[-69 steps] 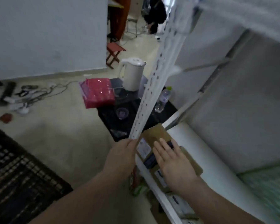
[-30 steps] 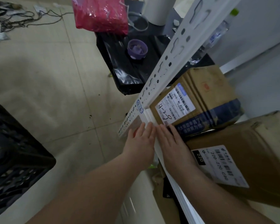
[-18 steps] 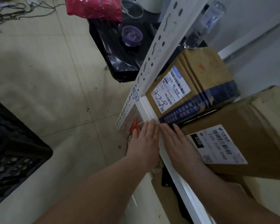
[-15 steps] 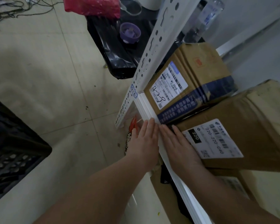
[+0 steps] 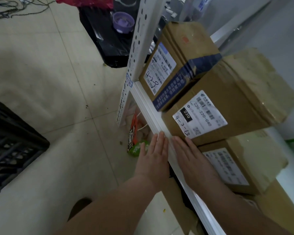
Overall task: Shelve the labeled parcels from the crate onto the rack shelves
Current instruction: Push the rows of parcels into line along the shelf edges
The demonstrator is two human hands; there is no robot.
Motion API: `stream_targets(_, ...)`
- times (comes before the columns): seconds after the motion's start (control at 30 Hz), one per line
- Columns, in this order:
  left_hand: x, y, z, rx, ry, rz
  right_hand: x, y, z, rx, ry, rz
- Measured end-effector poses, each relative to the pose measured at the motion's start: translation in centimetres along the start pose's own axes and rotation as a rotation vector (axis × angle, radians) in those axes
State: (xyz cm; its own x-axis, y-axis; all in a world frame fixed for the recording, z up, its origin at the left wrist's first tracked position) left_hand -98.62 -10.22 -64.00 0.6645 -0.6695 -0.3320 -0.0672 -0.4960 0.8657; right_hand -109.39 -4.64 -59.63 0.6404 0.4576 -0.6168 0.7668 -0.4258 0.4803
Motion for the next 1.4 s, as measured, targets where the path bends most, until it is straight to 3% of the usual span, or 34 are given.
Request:
stream_targets(0.2, -1.4, -1.2, -0.7, -0.009, 0.017, 0.032, 0.6, -0.7, -0.8, -0.105, -0.067, -0.051)
stream_targets(0.5, -4.9, -3.4, -3.6, -0.002, -0.013, 0.024, 4.0, -5.0, -8.1, 0.007, 0.012, 0.012)
stream_targets(0.87, -6.4, -5.0, -5.4, 0.002, -0.078, 0.001, 4.6, -7.1, -9.1, -0.100, -0.101, 0.103)
stream_targets(1.27, -9.7, -7.3, -8.9, -0.045, -0.161, -0.027, 9.7, -10.2, -18.6, 0.155, -0.110, 0.140)
stream_targets(1.4, -11.7, -9.2, -10.4, -0.021, -0.215, 0.015, 11.0, -11.3, -20.9, 0.171, -0.124, 0.166)
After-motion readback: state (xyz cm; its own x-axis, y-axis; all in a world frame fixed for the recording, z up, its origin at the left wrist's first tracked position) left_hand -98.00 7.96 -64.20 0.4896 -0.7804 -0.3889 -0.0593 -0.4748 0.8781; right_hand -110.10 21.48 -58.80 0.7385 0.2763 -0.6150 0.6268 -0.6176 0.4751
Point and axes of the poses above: each hand's wrist, its own z-axis towards the middle knuckle, its own y-axis out of the back of the hand, x = y × z, the point moved 2 cm from there along z, towards the middle knuckle, and after that the axes turned 2 degrees about z, right-handed, at the moved point
